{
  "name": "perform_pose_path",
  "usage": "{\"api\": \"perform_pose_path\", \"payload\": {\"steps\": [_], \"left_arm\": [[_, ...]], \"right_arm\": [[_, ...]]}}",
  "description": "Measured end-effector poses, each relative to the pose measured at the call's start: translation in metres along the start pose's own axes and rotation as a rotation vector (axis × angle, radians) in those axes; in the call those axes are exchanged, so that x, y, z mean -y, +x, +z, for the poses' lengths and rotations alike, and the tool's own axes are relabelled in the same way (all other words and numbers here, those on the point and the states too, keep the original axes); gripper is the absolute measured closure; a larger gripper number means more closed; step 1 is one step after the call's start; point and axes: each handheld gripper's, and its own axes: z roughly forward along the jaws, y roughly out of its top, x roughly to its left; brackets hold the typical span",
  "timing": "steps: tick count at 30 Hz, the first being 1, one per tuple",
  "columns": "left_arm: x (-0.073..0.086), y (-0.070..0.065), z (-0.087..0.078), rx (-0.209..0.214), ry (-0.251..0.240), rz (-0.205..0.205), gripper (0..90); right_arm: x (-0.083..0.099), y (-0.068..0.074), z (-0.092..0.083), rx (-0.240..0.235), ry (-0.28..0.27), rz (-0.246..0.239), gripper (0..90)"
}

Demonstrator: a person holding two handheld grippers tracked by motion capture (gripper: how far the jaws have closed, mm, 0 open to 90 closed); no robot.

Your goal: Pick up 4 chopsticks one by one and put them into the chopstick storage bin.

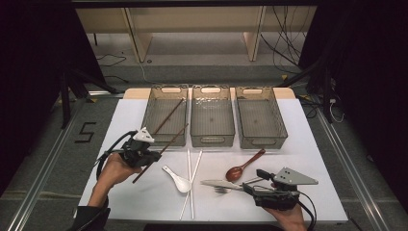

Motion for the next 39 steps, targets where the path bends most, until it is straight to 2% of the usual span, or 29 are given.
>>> {"api": "perform_pose_path", "payload": {"steps": [2, 5, 13, 21, 29, 33, 39], "left_arm": [[-0.003, 0.003, -0.002, 0.003, -0.019, -0.013, 84.0], [-0.007, 0.008, -0.005, -0.017, -0.031, -0.017, 84.0], [-0.018, 0.022, -0.005, -0.050, -0.087, -0.061, 84.0], [-0.038, 0.039, -0.008, -0.090, -0.135, -0.088, 84.0], [-0.053, 0.049, -0.009, -0.108, -0.149, -0.093, 84.0], [-0.062, 0.051, -0.011, -0.123, -0.158, -0.075, 84.1], [-0.071, 0.062, -0.003, -0.139, -0.154, -0.076, 84.0]], "right_arm": [[0.000, 0.000, 0.000, 0.001, -0.001, 0.002, 27.0], [0.000, 0.000, 0.000, 0.001, -0.003, -0.001, 27.0], [0.000, 0.000, 0.000, -0.002, -0.003, 0.001, 27.0], [-0.001, 0.000, -0.001, -0.005, -0.011, -0.002, 26.9], [-0.001, 0.000, -0.002, -0.009, -0.016, -0.002, 26.5], [-0.001, 0.000, -0.002, -0.009, -0.017, -0.002, 26.5], [-0.001, 0.000, -0.002, -0.010, -0.016, -0.003, 26.5]]}}
